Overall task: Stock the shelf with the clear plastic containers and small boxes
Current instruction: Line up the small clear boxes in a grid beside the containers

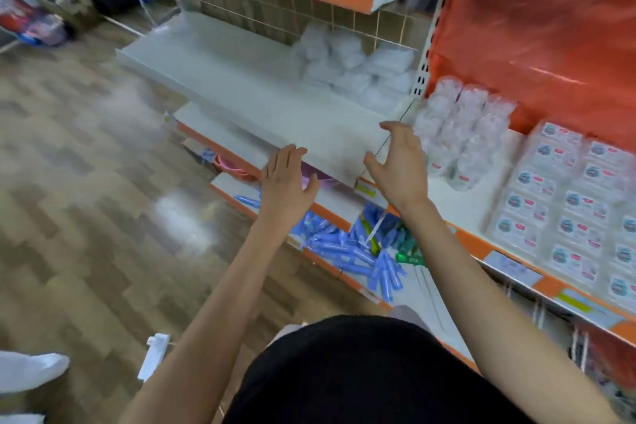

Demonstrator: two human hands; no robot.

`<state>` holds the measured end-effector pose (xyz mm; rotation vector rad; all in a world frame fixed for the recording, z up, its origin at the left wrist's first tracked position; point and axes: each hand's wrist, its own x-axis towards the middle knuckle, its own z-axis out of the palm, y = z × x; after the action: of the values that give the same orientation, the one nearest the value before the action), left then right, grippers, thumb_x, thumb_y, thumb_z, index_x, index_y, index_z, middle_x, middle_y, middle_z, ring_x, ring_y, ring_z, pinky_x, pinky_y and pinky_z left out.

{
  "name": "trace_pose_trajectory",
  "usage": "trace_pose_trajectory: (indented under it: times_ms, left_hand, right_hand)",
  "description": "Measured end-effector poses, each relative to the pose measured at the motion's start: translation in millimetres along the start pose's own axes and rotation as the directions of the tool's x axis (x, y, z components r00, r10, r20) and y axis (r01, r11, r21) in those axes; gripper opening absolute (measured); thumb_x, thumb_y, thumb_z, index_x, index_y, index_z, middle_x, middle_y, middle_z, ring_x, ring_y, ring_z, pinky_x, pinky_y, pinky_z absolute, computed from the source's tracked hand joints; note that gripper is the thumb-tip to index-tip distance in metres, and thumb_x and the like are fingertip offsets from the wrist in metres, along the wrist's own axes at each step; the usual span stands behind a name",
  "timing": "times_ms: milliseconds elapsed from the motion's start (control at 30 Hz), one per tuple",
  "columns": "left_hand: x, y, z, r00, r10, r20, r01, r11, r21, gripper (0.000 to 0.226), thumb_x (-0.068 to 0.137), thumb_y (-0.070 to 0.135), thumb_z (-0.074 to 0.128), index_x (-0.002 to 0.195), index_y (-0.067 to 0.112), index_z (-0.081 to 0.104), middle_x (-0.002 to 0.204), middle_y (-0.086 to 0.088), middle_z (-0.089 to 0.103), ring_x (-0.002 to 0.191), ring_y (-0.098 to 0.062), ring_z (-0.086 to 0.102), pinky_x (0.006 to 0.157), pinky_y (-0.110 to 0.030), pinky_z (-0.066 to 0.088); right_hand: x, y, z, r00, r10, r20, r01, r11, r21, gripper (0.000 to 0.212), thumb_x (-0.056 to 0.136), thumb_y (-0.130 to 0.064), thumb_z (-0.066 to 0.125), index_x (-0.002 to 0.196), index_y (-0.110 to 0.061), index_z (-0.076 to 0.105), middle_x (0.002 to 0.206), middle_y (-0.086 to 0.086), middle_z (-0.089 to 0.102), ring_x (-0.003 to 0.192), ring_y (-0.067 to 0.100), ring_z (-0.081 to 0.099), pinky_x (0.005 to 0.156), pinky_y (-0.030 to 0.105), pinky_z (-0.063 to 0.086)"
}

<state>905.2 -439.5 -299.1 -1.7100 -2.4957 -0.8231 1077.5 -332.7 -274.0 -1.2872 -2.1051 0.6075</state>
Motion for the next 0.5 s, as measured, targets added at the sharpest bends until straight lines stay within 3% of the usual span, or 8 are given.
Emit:
trace_pose_trajectory:
  times_ms: [133,300,500]
  left_hand:
    - [11,-28,-6,1.000,0.003,-0.004,-0.003,1.000,0.008,0.045,0.084,0.021,0.065,0.124,0.004,0.058,0.129,-0.016,0.057,0.122,-0.037,0.051,0.101,-0.046,0.040]
    - [48,-53,2,0.999,0.013,0.035,-0.013,1.000,0.008,0.044,0.085,0.019,0.064,0.127,0.007,0.057,0.133,-0.013,0.055,0.126,-0.034,0.048,0.101,-0.045,0.038]
    - [116,-77,13,0.991,0.078,0.109,-0.082,0.996,0.030,0.048,0.087,0.019,0.061,0.133,0.009,0.053,0.143,-0.011,0.046,0.133,-0.032,0.039,0.109,-0.041,0.029]
  right_hand:
    - [19,-22,26,0.999,0.000,0.044,0.003,0.998,-0.056,0.054,0.087,-0.020,0.063,0.137,-0.007,0.048,0.140,0.011,0.047,0.127,0.031,0.043,0.102,0.034,0.029]
    - [52,-27,58,0.996,0.024,0.083,-0.014,0.994,-0.110,0.057,0.088,-0.022,0.063,0.139,-0.006,0.045,0.145,0.013,0.042,0.129,0.034,0.041,0.105,0.039,0.032]
    - [107,-22,97,0.986,0.099,0.131,-0.070,0.975,-0.212,0.064,0.089,-0.026,0.061,0.146,-0.011,0.038,0.160,0.012,0.024,0.143,0.030,0.025,0.111,0.040,0.026]
